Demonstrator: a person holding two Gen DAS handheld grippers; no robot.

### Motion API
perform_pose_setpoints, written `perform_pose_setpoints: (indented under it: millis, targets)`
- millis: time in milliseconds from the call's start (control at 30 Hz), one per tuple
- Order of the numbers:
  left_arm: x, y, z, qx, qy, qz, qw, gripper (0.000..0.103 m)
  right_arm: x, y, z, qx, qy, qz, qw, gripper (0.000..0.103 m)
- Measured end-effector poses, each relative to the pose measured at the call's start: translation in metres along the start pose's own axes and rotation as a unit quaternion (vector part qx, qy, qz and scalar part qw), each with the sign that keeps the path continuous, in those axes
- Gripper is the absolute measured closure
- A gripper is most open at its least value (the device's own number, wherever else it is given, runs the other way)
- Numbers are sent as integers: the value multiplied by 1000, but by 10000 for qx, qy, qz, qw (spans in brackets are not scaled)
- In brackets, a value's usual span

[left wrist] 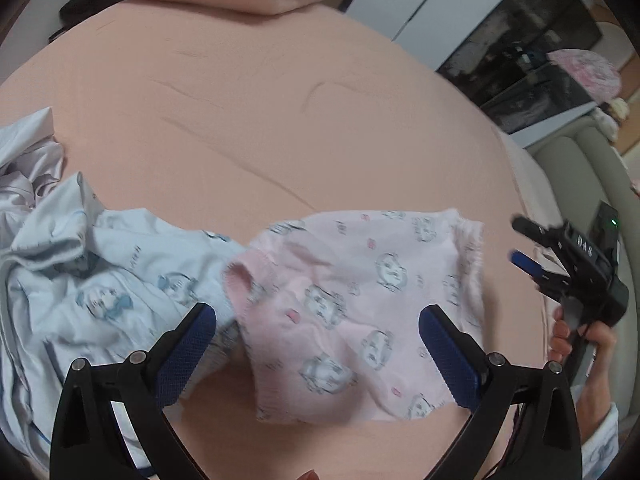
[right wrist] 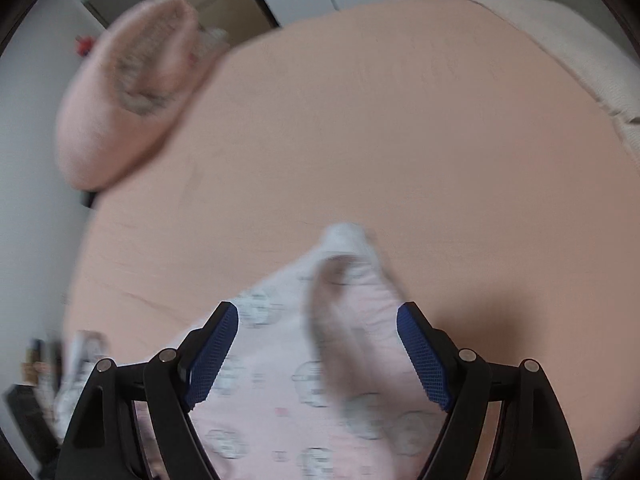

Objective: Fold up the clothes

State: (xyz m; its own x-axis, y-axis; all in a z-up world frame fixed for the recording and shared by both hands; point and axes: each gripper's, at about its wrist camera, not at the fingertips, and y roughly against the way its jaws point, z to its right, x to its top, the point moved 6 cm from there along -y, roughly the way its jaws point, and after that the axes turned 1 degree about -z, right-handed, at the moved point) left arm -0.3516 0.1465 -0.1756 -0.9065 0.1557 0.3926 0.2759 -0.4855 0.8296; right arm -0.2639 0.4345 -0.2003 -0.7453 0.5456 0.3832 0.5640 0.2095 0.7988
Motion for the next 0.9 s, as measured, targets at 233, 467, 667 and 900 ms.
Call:
perform_pose_setpoints:
  millis: [233,467,667,900]
  targets:
    - [-28,2,1,460,-263,249,9983,0,-28,-5,-16,-137,369,-203,9990,55]
    - [-47,-6,-13,564,-178,244,9980,5,-77,11,1,-1294,1517,-198,9797,67]
    - [-56,-25,-17,491,-216,-66,9985,41,-112,26,20,-1726,2147,-114,9612,68]
    - [-64,-38,-28,469,51,-182,9987,74,-130,41,8,-1883,2821,227,9405,68]
